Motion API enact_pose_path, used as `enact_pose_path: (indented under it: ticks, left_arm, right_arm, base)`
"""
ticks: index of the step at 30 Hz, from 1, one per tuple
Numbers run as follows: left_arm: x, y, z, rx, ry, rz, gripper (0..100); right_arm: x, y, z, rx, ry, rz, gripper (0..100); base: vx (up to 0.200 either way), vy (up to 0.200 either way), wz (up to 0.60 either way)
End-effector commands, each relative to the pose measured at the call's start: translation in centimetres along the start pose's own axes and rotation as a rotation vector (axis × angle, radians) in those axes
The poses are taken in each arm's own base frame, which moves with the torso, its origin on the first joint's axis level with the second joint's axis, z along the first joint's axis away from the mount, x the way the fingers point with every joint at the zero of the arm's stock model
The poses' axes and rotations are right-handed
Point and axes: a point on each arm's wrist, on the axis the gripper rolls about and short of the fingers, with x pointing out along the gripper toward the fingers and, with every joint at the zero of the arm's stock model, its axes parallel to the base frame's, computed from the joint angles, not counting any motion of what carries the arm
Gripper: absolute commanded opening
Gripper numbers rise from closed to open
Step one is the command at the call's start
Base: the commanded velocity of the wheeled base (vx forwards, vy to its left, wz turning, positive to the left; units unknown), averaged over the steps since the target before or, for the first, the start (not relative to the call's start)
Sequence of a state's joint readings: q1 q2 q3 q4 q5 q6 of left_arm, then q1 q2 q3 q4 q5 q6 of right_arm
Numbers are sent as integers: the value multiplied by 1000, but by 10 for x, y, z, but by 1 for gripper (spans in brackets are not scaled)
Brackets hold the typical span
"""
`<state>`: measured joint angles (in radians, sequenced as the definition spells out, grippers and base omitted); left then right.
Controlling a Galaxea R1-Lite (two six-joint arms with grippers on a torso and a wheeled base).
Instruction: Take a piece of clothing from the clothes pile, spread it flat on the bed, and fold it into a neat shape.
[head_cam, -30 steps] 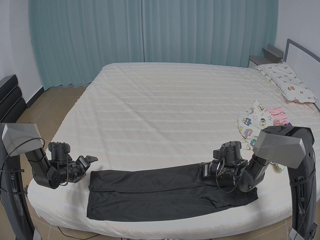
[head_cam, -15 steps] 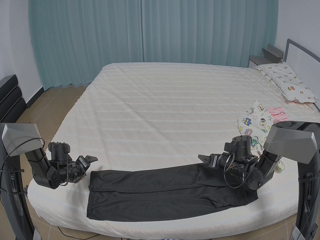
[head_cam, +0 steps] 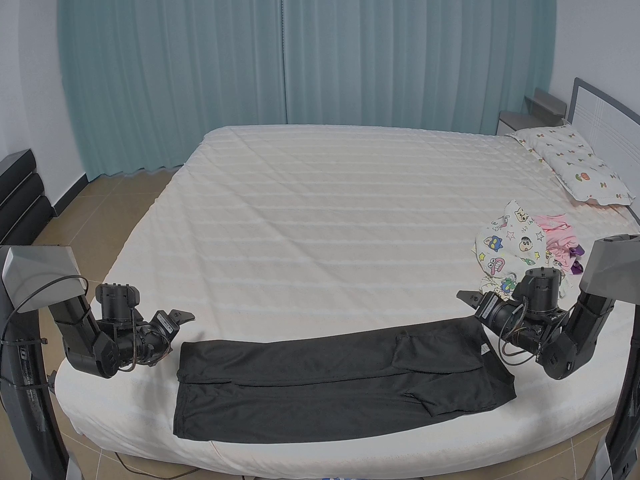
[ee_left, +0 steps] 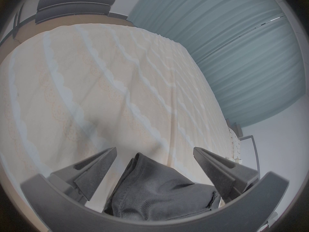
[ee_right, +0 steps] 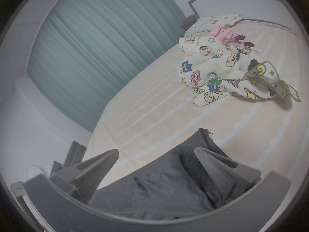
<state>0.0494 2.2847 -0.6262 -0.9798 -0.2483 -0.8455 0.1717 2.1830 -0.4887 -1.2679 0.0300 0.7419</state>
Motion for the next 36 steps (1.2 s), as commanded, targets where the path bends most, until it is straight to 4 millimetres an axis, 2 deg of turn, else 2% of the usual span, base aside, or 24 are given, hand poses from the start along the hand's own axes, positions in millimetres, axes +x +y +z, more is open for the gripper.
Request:
enact_pose_path:
  ticks: [1,6,10,16,23,25,28,32,36]
  left_arm:
    - [-1,0,0,-2,-1,0,100]
    - [-1,0,1,-2,-3,-1,100]
    - [0,1,3,-5,-10,-2,100]
    - [-1,-1,5,-1,-25,0,100]
    - [-22,-18,11,19,-63,-48,100]
    - [-26,-22,6,42,-39,-59,100]
    - [-21,-28,-3,137,-17,-66,100]
    - [-11,-21,-18,290,69,-1,100]
    - [-2,-12,-28,357,119,55,100]
  right_arm:
    - [-11,-11,-9,31,25,-5,100]
    - [-9,-14,-14,58,26,0,100]
    - [-14,-15,-20,129,26,20,100]
    - [-23,-23,-28,137,45,45,100]
    - [-23,-22,-30,138,59,49,100]
    - [-23,-21,-33,130,66,52,100]
    - [-24,-21,-32,129,65,53,100]
    - [-24,-20,-32,129,65,53,100]
    - [-25,-21,-34,129,72,48,100]
  base:
    - [0,0,0]
    - [0,0,0]
    - [0,0,0]
    - [0,0,0]
    - [0,0,0]
    - [0,0,0]
    - [0,0,0]
    - [0,0,0]
    - [0,0,0]
